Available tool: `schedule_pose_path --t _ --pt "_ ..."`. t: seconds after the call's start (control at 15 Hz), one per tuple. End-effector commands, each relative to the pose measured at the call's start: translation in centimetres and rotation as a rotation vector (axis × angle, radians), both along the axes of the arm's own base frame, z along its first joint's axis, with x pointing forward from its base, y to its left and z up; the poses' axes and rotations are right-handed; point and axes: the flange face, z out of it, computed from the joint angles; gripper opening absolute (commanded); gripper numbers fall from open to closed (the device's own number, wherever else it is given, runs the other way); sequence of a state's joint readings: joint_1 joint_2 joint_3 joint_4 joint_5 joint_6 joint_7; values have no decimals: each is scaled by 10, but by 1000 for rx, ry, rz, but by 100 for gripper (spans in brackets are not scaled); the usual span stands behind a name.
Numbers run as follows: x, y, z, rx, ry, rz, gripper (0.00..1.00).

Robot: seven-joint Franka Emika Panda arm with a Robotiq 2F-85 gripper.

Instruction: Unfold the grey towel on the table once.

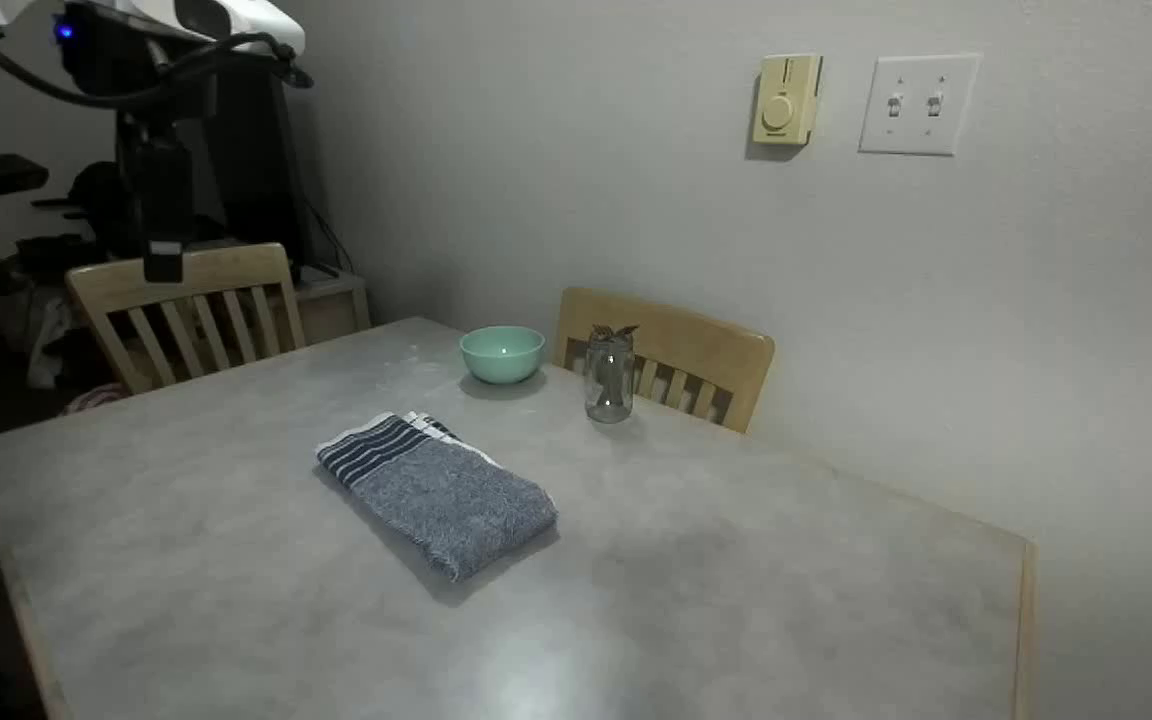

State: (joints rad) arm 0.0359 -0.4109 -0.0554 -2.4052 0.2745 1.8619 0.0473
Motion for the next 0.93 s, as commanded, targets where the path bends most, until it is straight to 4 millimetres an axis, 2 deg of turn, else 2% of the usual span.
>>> schedule_pose_path --t 0.0,0.47,0.6,0.87 --pt "0 0 0 0 1 0 100" --pt "4 -2 -4 -6 -4 -8 100" --pt "13 -2 -5 -16 -75 -9 100" --pt "42 9 -10 -65 -207 -14 100"
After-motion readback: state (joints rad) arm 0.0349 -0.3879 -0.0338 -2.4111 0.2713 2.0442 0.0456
